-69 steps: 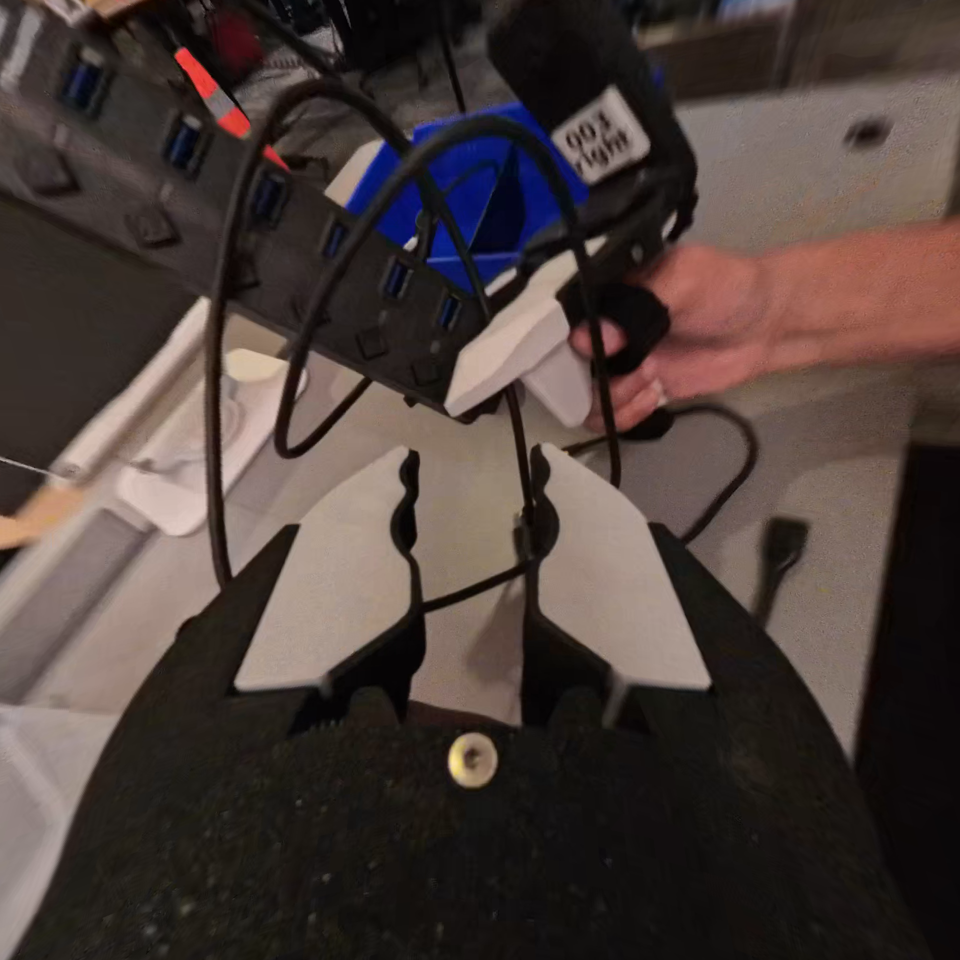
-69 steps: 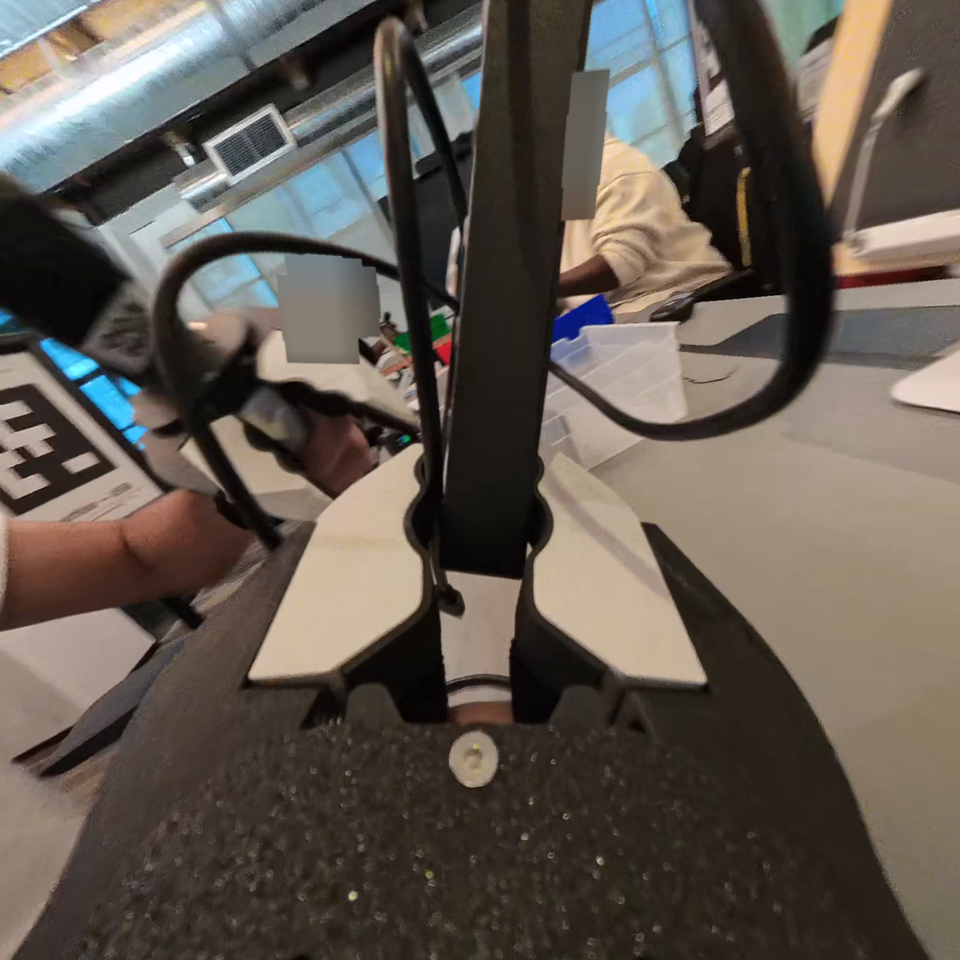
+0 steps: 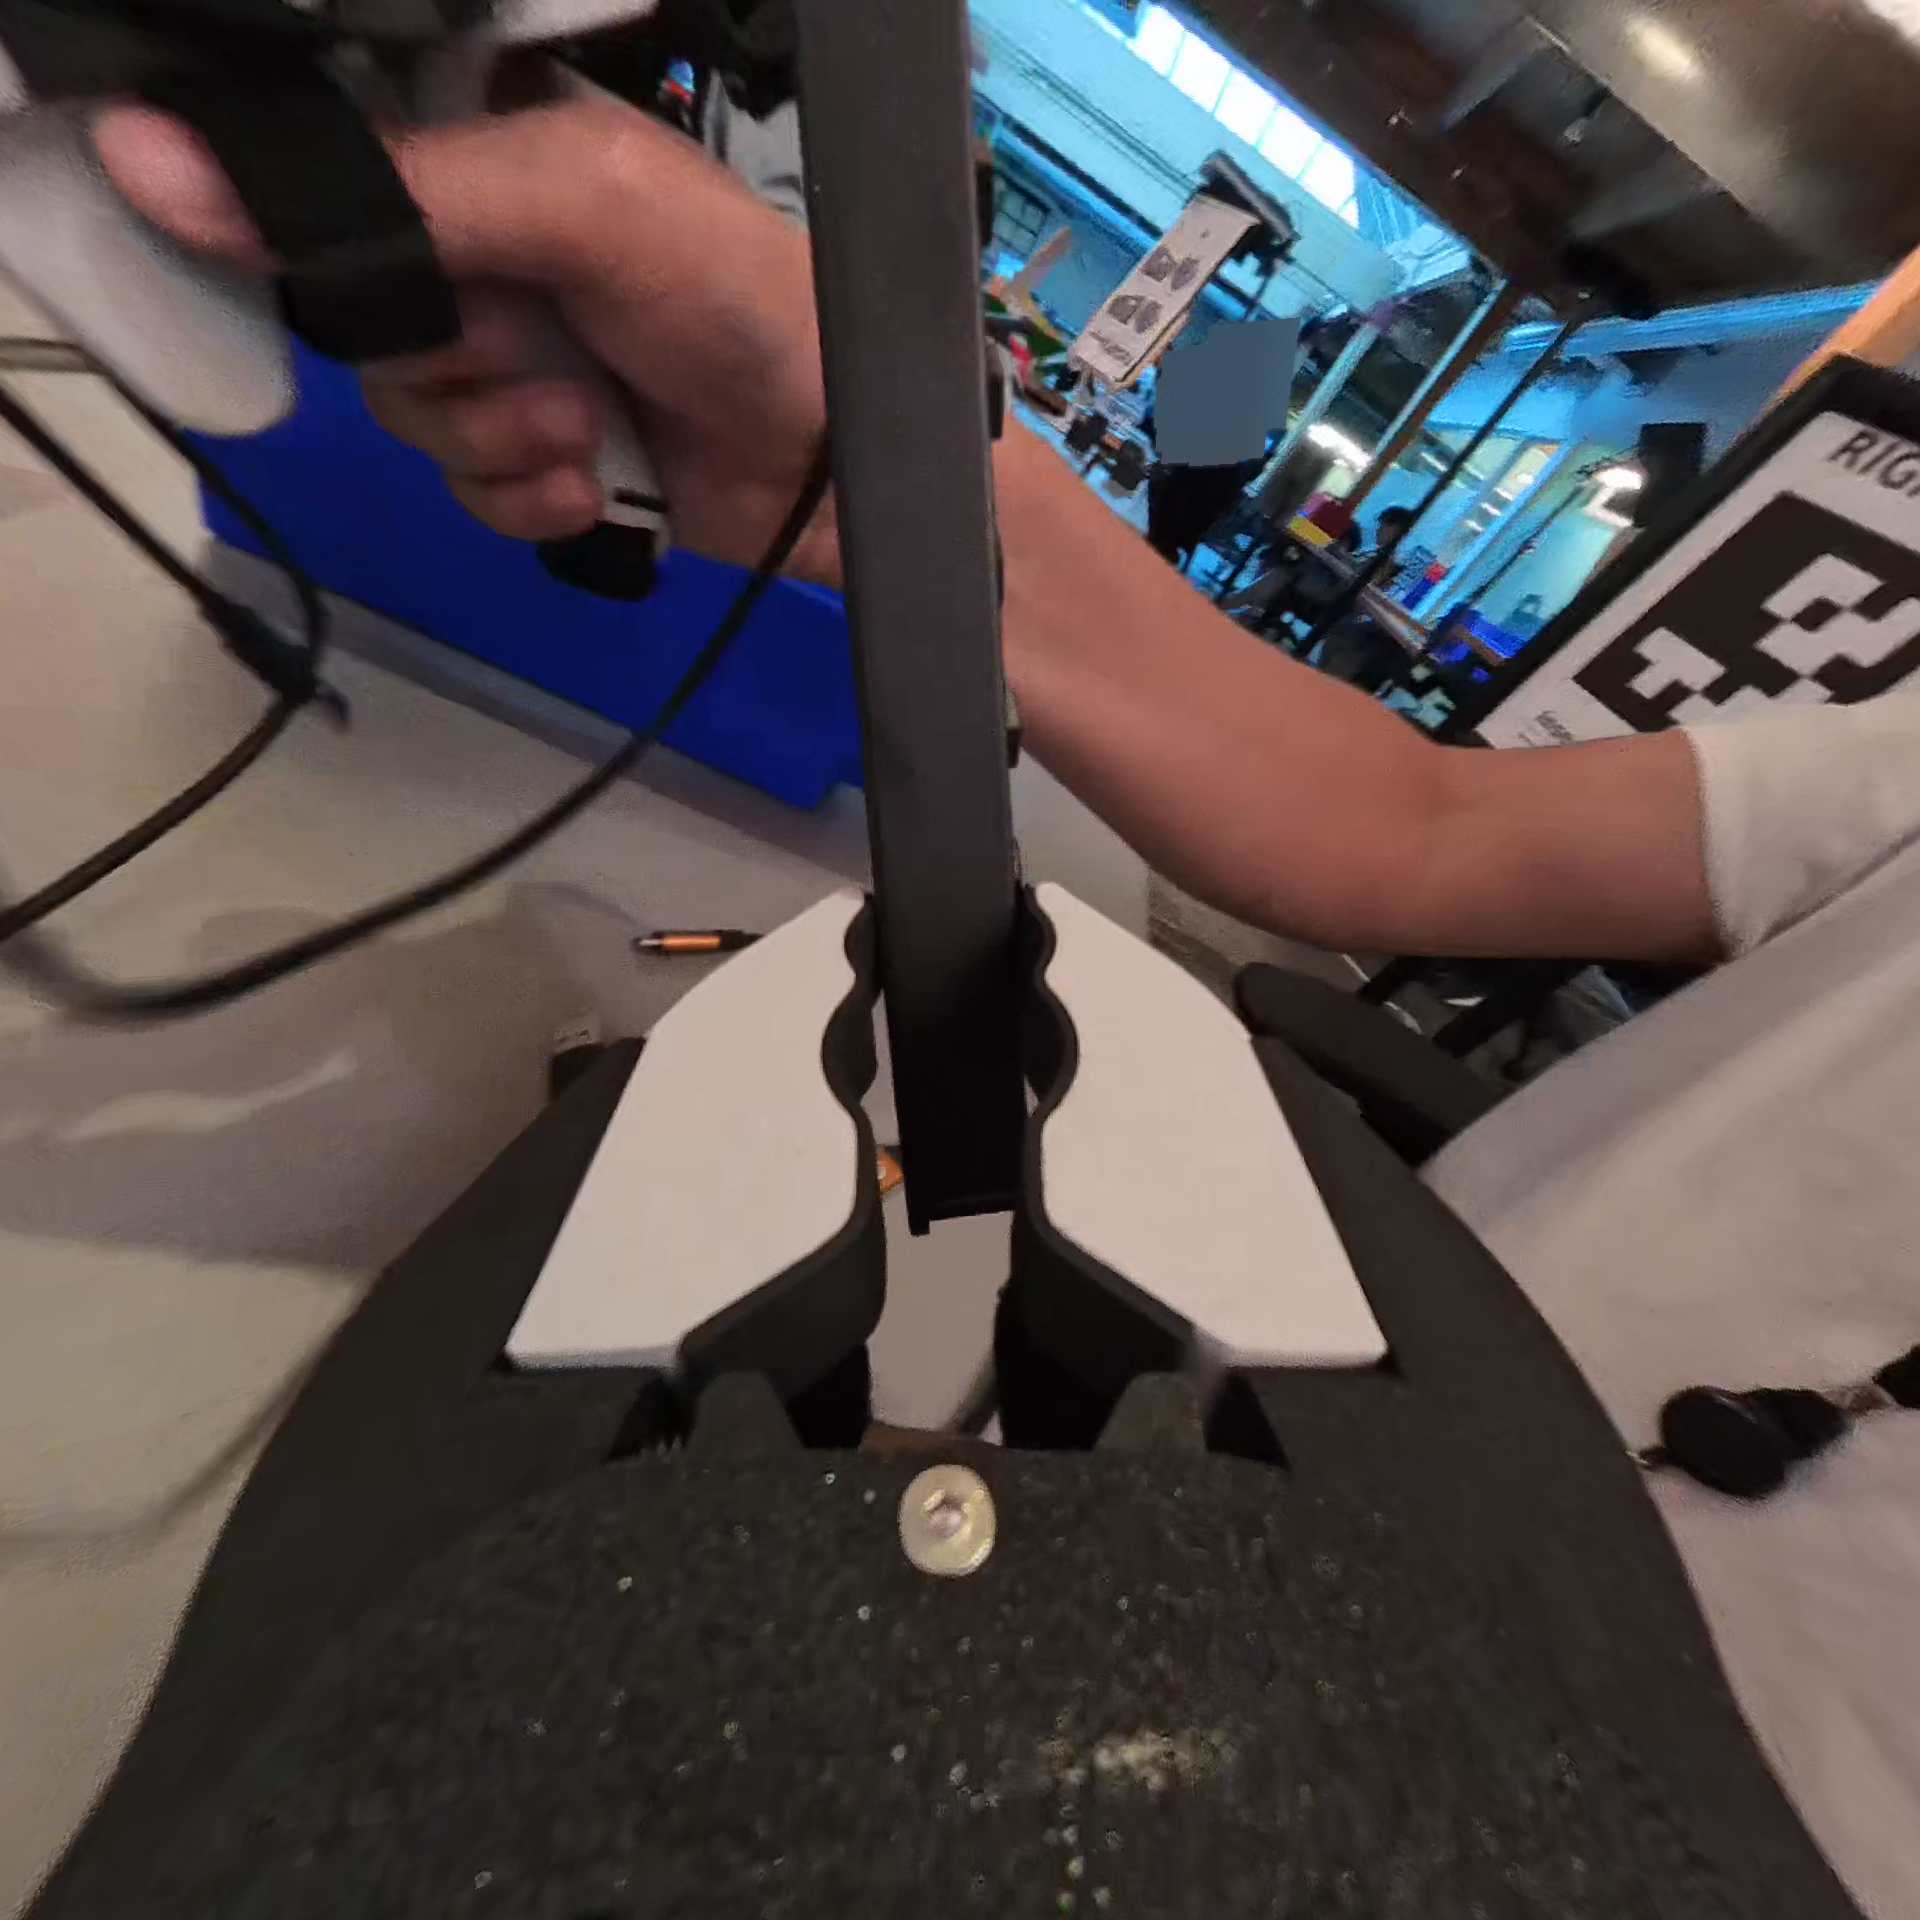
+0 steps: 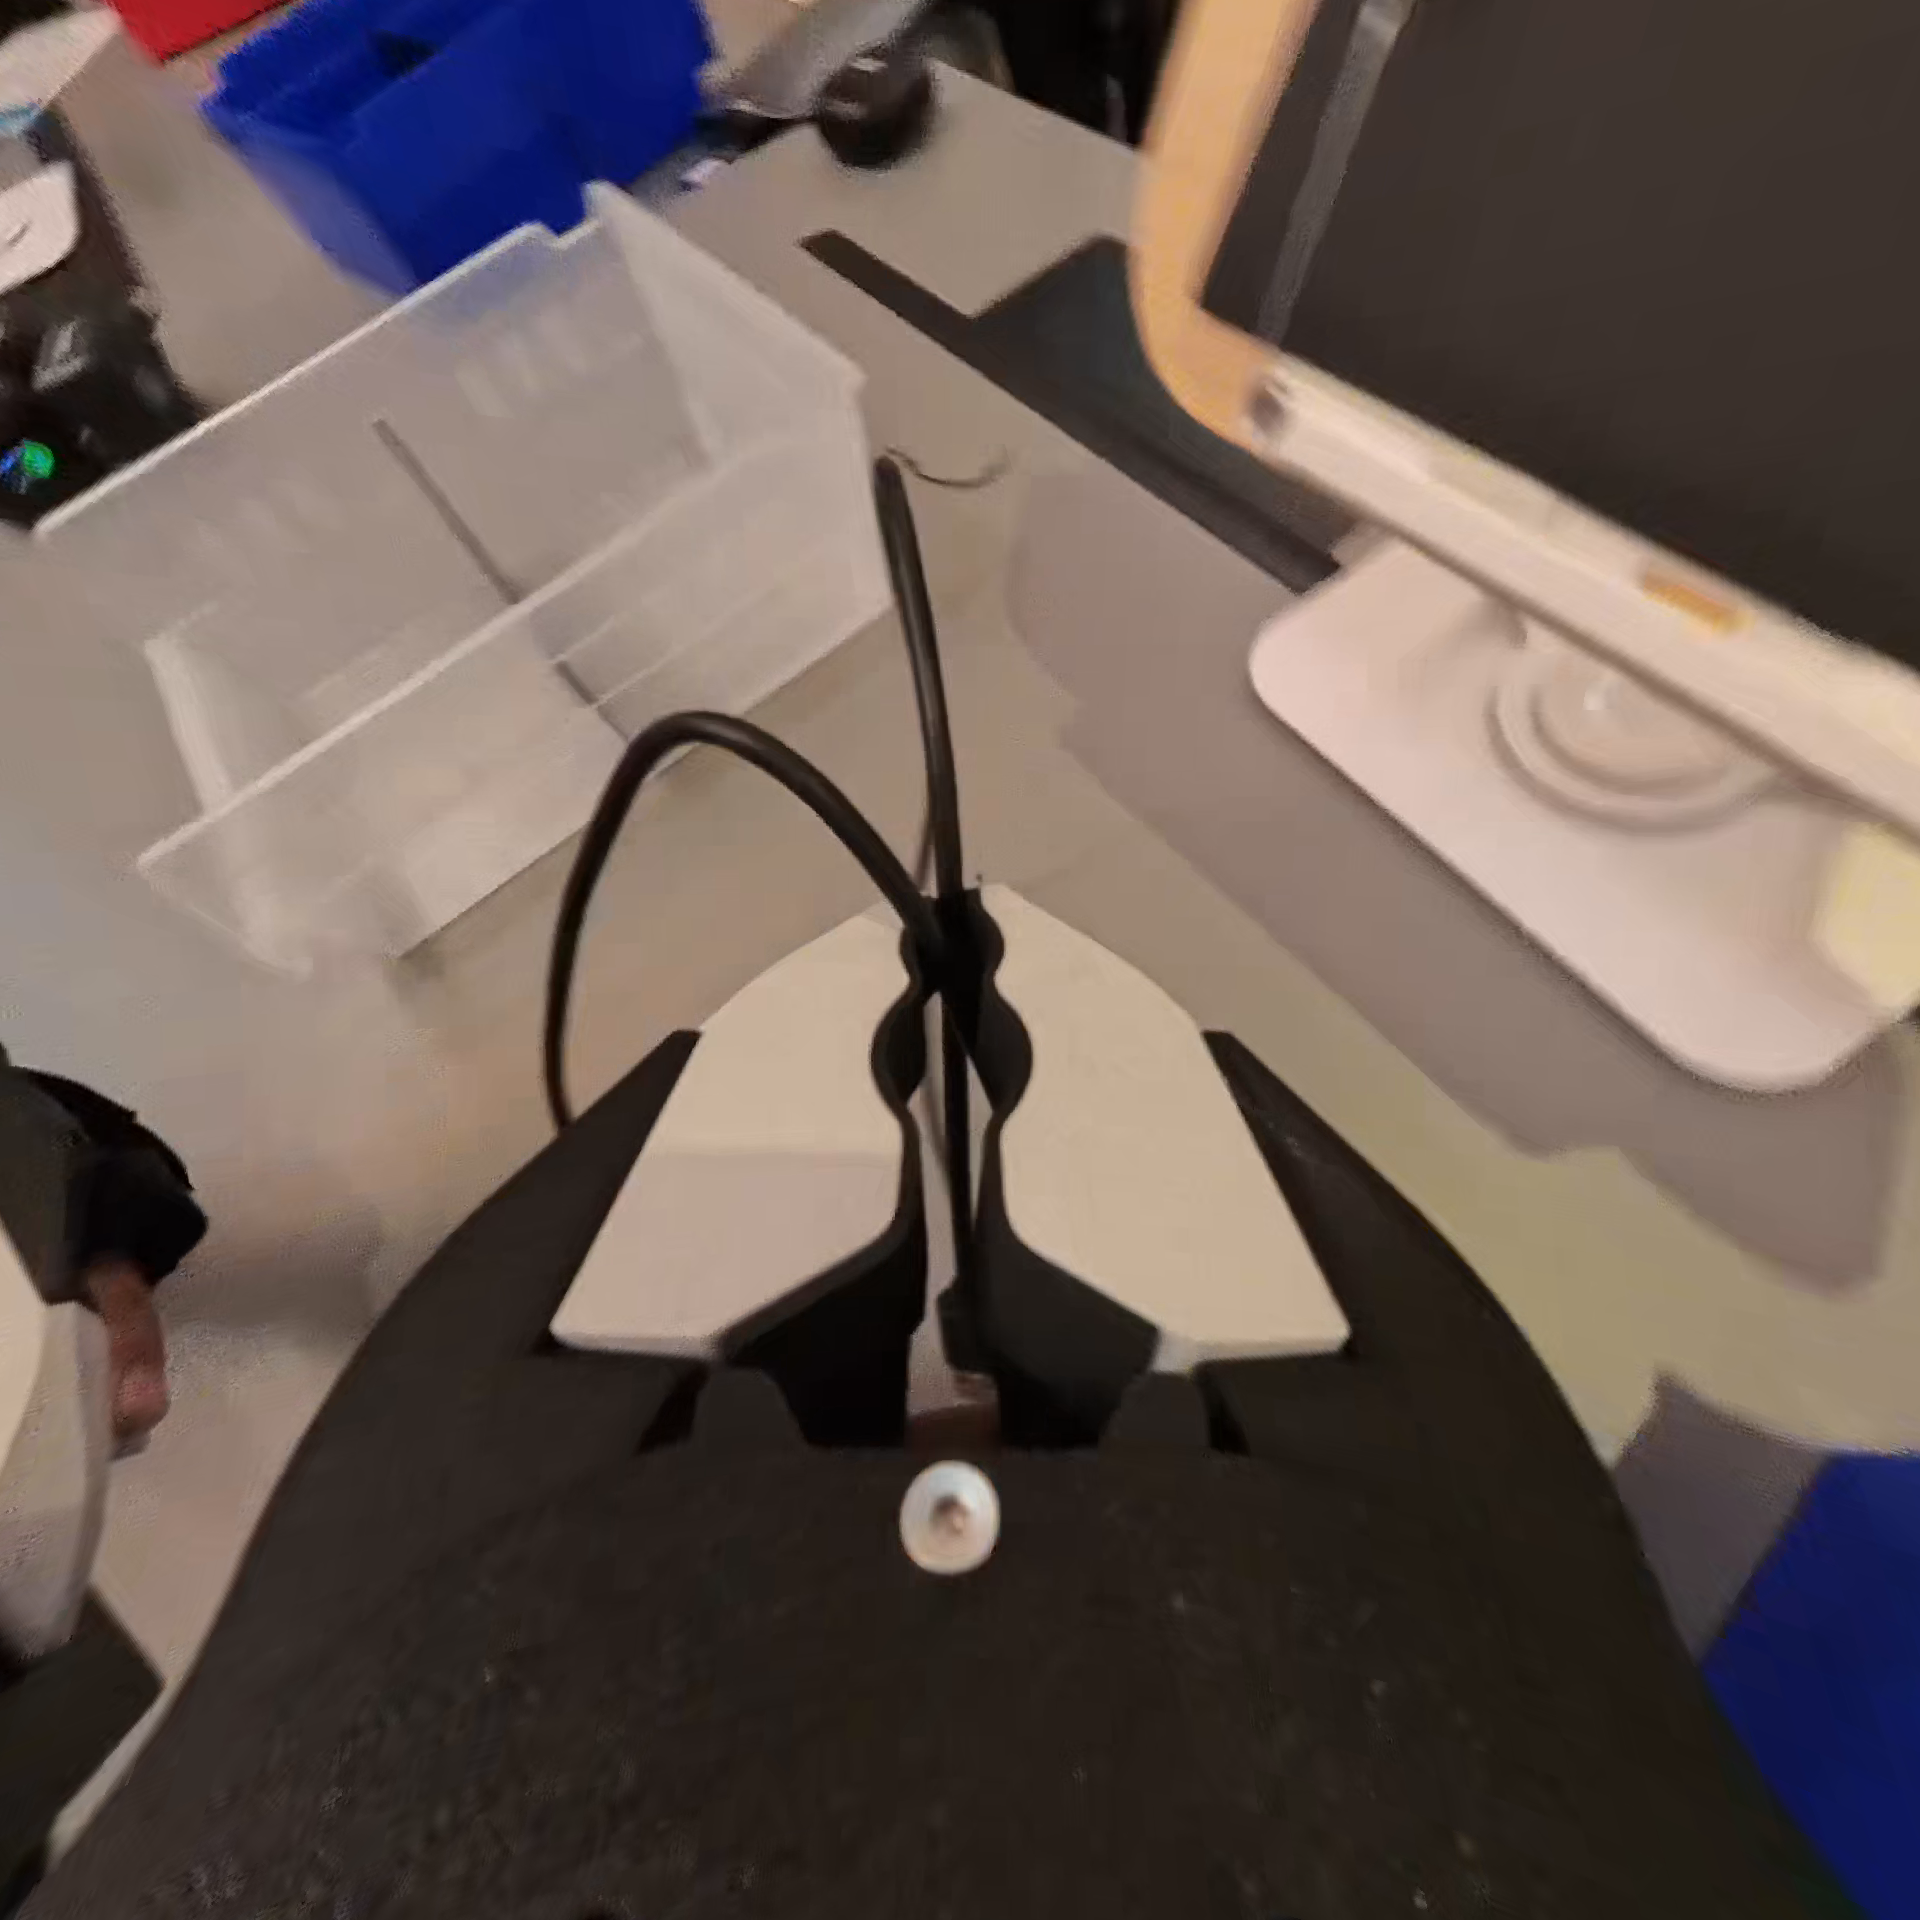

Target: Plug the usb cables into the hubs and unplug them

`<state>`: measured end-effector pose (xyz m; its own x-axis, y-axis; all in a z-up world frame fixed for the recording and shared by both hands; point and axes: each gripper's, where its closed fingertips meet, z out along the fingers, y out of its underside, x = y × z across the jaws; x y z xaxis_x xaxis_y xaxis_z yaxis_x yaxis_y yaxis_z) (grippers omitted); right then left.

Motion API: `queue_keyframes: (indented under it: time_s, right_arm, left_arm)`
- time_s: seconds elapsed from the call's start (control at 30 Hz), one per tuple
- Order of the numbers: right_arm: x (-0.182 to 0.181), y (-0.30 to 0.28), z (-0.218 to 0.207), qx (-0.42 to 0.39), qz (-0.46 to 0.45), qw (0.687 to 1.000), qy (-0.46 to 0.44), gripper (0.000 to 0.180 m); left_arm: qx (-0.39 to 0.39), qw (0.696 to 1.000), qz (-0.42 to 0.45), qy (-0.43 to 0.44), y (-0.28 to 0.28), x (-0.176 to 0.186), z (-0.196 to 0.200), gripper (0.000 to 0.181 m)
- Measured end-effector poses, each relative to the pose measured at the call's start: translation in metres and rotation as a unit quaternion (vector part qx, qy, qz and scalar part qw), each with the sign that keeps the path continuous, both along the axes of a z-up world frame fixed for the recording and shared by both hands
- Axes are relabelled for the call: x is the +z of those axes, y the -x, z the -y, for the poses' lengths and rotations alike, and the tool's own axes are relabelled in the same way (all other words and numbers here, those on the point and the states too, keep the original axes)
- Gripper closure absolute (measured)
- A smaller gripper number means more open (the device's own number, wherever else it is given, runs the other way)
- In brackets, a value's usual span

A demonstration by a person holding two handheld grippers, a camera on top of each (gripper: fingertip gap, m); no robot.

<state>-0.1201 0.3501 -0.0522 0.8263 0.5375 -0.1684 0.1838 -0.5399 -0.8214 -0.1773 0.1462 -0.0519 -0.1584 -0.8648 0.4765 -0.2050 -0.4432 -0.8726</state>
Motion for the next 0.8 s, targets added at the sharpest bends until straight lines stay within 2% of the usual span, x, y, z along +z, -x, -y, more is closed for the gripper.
queue_keyframes:
  time_s: [0.07, 0.13, 0.2, 0.23, 0.33, 0.43, 0.47, 0.53, 0.63, 0.7, 0.77, 0.8]
  right_arm:
    - [-0.004, 0.003, -0.001, 0.004, 0.044, 0.999, 0.002, 0.176]
    - [-0.031, -0.007, 0.002, 0.028, 0.087, 0.994, 0.056, 0.176]
    - [-0.056, -0.048, -0.006, -0.040, 0.146, 0.984, 0.095, 0.176]
    - [-0.057, -0.063, -0.011, -0.068, 0.147, 0.983, 0.085, 0.175]
    - [-0.035, -0.080, -0.010, -0.108, 0.100, 0.988, 0.042, 0.151]
    - [-0.001, -0.099, 0.007, -0.130, 0.111, 0.985, -0.023, 0.133]
    - [0.013, -0.108, 0.013, -0.146, 0.120, 0.981, -0.050, 0.133]
    - [0.032, -0.116, 0.036, -0.144, 0.120, 0.981, -0.053, 0.133]
    - [0.040, -0.073, 0.094, -0.058, 0.023, 0.997, -0.047, 0.136]
    - [0.010, -0.031, 0.144, 0.010, -0.016, 1.000, -0.019, 0.135]
    - [-0.040, 0.000, 0.197, 0.080, 0.011, 0.997, 0.013, 0.142]
    - [-0.062, 0.005, 0.215, 0.089, 0.035, 0.995, 0.006, 0.144]
  left_arm:
    - [-0.013, 1.000, 0.025, 0.013, 0.001, 0.009, 0.004, 0.157]
    - [0.016, 0.997, 0.067, 0.020, 0.014, 0.026, -0.011, 0.157]
    - [0.084, 0.993, 0.086, 0.021, 0.033, 0.038, -0.042, 0.157]
    - [0.137, 0.988, 0.076, 0.006, 0.043, 0.037, -0.062, 0.157]
    - [0.277, 0.959, 0.037, -0.047, 0.069, 0.025, -0.105, 0.157]
    - [0.349, 0.935, 0.018, -0.058, 0.082, 0.011, -0.107, 0.157]
    - [0.359, 0.931, 0.026, -0.057, 0.084, 0.008, -0.103, 0.157]
    - [0.358, 0.932, 0.035, -0.055, 0.081, 0.004, -0.093, 0.157]
    - [0.348, 0.936, 0.033, -0.050, 0.073, 0.001, -0.086, 0.157]
    - [0.349, 0.936, 0.039, -0.030, 0.069, 0.000, -0.080, 0.157]
    - [0.356, 0.933, 0.051, -0.010, 0.068, -0.002, -0.073, 0.157]
    - [0.363, 0.930, 0.049, -0.014, 0.068, -0.004, -0.071, 0.157]
